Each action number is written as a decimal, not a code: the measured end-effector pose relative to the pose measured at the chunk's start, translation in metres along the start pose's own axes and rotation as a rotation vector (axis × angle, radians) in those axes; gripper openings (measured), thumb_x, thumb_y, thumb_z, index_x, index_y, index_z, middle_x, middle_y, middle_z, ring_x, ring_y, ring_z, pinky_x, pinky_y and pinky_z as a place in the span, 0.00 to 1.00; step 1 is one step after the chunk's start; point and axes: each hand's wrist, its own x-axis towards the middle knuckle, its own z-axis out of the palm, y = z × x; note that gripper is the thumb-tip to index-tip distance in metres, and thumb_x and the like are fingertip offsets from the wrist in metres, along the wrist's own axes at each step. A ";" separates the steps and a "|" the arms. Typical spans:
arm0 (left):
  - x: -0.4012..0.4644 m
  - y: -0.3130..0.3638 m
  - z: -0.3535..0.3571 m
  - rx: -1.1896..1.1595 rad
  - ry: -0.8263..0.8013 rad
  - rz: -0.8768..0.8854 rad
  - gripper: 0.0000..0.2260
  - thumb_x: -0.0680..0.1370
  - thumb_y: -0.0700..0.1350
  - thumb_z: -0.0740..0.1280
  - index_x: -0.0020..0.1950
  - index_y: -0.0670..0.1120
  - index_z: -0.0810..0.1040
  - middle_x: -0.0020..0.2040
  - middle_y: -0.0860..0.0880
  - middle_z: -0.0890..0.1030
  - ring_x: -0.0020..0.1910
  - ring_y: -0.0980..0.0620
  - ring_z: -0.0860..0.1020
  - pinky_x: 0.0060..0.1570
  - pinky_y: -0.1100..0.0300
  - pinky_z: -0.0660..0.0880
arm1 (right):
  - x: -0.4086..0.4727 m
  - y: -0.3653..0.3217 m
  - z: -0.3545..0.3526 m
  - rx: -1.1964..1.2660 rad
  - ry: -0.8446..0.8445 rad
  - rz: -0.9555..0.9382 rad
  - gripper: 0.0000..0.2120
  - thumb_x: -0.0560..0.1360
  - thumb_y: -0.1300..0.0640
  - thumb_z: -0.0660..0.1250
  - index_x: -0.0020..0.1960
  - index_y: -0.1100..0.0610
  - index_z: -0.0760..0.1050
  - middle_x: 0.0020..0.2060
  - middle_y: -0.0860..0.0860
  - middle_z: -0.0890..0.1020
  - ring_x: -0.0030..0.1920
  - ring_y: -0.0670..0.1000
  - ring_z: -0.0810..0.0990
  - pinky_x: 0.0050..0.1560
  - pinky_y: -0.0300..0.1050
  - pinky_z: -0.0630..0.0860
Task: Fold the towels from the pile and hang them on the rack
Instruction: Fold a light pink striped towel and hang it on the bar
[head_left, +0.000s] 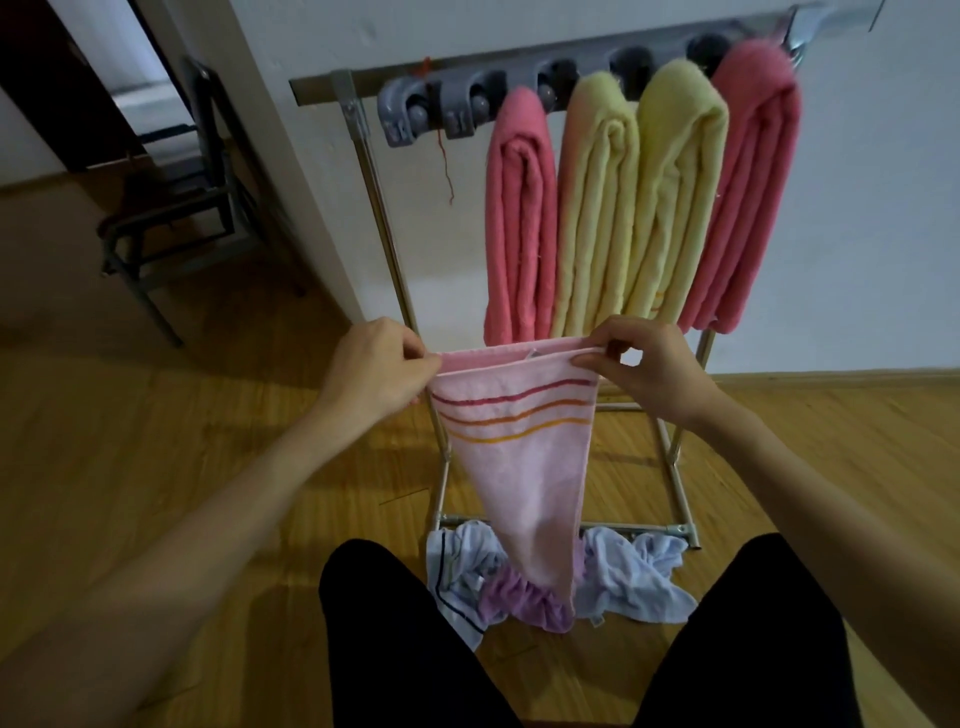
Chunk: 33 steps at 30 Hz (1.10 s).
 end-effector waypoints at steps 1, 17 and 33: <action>0.001 0.002 0.000 0.002 0.009 0.017 0.07 0.77 0.45 0.67 0.44 0.45 0.84 0.34 0.52 0.81 0.33 0.55 0.79 0.38 0.61 0.79 | 0.000 -0.002 -0.001 0.005 0.002 -0.004 0.04 0.72 0.60 0.72 0.43 0.61 0.79 0.36 0.52 0.80 0.36 0.49 0.76 0.40 0.40 0.74; 0.006 0.015 -0.011 -0.436 -0.368 0.304 0.24 0.74 0.29 0.62 0.59 0.56 0.78 0.47 0.52 0.77 0.45 0.59 0.75 0.46 0.67 0.74 | 0.010 -0.010 -0.006 0.018 0.099 0.038 0.09 0.76 0.67 0.65 0.55 0.60 0.74 0.41 0.50 0.77 0.39 0.46 0.74 0.42 0.34 0.72; 0.003 0.015 -0.003 -0.058 -0.625 0.242 0.32 0.67 0.42 0.54 0.72 0.45 0.68 0.67 0.46 0.70 0.66 0.53 0.67 0.56 0.77 0.58 | 0.007 -0.021 0.009 -0.013 0.027 0.048 0.06 0.73 0.64 0.70 0.50 0.59 0.81 0.38 0.49 0.80 0.38 0.48 0.76 0.42 0.41 0.75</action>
